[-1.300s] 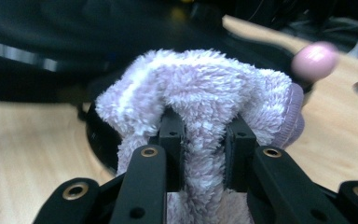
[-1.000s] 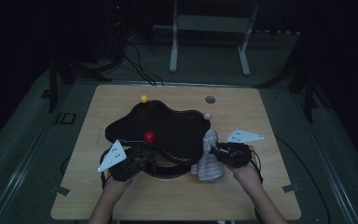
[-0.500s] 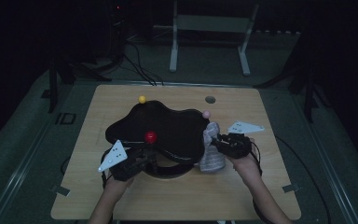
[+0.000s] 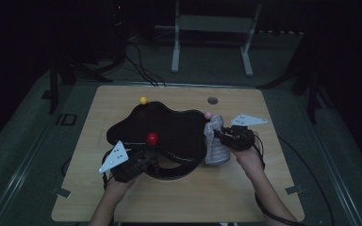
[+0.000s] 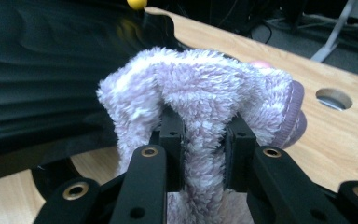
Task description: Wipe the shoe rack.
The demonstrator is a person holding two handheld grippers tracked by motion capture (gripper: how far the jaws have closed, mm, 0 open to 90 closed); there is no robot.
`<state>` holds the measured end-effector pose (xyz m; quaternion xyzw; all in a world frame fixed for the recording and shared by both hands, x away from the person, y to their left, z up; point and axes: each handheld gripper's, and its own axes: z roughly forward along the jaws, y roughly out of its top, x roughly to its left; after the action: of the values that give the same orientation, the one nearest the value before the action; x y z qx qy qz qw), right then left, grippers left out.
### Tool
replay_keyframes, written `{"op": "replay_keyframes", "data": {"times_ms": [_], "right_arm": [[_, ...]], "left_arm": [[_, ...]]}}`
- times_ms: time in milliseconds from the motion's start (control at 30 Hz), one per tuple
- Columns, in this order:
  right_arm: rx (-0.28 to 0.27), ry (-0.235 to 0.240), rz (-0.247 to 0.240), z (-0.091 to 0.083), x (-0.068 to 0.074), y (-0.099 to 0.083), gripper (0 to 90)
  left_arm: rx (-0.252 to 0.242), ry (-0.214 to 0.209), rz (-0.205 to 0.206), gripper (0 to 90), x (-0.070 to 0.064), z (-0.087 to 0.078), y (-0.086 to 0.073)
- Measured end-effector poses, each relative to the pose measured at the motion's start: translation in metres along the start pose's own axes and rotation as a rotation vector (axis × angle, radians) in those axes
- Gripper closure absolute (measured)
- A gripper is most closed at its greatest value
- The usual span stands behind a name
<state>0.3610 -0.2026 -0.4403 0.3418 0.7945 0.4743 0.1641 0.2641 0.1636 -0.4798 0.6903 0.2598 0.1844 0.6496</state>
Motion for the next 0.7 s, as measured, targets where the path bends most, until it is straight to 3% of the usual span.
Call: {"op": "replay_keyframes", "data": {"times_ms": [100, 167, 367, 467, 567, 700], "right_arm": [[0.018, 0.004, 0.026, 0.006, -0.005, -0.006, 74.2], [0.037, -0.007, 0.018, 0.008, -0.007, -0.009, 74.2], [0.001, -0.027, 0.03, 0.003, -0.013, -0.003, 74.1], [0.014, -0.033, 0.027, 0.009, -0.012, -0.004, 74.1], [0.07, -0.036, 0.033, 0.019, -0.015, -0.013, 74.0], [0.063, -0.055, 0.035, 0.016, -0.02, -0.011, 74.0]], "left_arm": [[0.0, 0.0, 0.0, 75.5, 0.0, 0.0, 0.0], [-0.001, -0.002, 0.0, 75.5, 0.0, 0.0, 0.0], [-0.003, -0.007, -0.001, 75.5, 0.001, 0.0, 0.0], [-0.003, -0.008, 0.0, 75.5, 0.001, 0.0, 0.0], [0.0, -0.009, 0.001, 75.5, 0.001, 0.0, 0.0], [-0.001, -0.014, 0.001, 75.5, 0.002, 0.0, 0.0]]}}
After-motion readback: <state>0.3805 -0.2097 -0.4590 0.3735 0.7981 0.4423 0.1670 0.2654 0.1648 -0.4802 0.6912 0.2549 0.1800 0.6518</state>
